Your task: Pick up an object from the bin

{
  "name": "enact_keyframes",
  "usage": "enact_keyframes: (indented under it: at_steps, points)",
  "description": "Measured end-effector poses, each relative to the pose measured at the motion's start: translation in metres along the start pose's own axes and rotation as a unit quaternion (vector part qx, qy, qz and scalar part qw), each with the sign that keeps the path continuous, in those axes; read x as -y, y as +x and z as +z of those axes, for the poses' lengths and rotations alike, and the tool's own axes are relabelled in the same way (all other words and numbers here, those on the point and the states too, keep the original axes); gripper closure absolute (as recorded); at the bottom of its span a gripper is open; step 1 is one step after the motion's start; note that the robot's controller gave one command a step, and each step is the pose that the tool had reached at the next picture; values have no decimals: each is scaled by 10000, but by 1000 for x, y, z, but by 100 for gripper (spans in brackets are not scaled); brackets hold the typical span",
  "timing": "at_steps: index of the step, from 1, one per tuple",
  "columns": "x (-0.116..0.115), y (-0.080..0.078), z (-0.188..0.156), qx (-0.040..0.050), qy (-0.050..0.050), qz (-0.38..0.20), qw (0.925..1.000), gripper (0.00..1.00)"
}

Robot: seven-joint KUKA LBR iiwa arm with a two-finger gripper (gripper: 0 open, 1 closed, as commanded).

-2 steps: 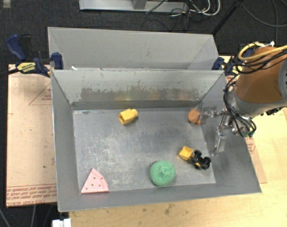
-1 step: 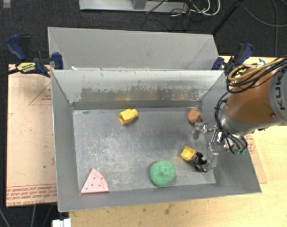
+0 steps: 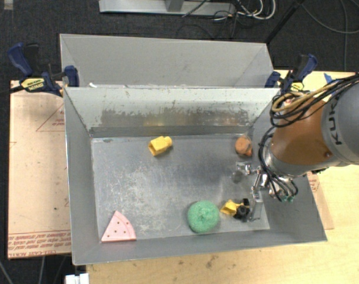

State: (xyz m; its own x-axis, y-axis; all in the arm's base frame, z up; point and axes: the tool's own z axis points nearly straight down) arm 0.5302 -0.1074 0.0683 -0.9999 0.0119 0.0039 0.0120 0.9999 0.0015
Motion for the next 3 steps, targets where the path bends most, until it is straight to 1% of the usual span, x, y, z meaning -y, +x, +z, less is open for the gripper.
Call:
enact_keyframes:
  at_steps: [1, 2, 3]
  points:
    - [-7, 3, -2, 21, 1, -295, 9996, 100]
    - [-7, 3, -2, 21, 1, -298, 9996, 100]
    - [-25, -1, -157, 47, 10, -420, 9991, 100]
